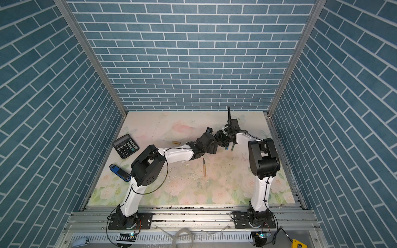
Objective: Insert the pens into the pen caps
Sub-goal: 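Open the right gripper to release the orange pen and lift away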
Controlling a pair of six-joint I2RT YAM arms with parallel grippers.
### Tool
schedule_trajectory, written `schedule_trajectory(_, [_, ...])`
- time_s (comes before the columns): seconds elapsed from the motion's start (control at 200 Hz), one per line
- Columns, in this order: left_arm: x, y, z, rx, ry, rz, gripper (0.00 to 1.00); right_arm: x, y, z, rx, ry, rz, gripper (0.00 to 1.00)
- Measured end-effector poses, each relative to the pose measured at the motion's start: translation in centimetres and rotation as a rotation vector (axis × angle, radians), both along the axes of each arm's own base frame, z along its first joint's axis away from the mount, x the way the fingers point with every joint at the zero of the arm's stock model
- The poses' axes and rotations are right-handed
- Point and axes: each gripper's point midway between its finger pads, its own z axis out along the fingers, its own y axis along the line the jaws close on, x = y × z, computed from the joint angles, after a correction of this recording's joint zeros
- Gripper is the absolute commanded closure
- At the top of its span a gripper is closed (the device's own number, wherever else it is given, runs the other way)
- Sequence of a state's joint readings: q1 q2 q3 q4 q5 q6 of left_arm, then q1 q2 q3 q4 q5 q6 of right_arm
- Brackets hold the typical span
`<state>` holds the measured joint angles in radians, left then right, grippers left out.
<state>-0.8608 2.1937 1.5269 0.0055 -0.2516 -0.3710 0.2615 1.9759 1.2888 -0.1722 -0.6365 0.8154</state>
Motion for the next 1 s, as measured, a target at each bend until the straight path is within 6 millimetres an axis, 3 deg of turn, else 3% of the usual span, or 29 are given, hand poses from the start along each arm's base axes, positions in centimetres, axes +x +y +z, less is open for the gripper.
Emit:
schedule_trajectory(0.22, [-1.0,0.2,-1.3,0.028,0.046,-0.061,0.1,0.2,-0.2,0.2,0.008,-0.007,-0.003,0.52])
schedule_trajectory(0.535, [0.4,1.3,-0.9,0.015,0.047,-0.018,0.12,-0.6,-0.4,-0.8,0.005,0.016,-0.001,0.52])
schedule_trajectory(0.765, [1.5,0.8,0.1,0.001,0.028,-0.008,0.12,-0.9,-0.4,-1.0,0.006,0.025,0.002,0.52])
schedule_trajectory(1.0, [1.3,0.8,-1.0,0.007,0.049,-0.015,0.12,-1.2,-0.5,-1.2,0.0,0.04,0.004,0.52])
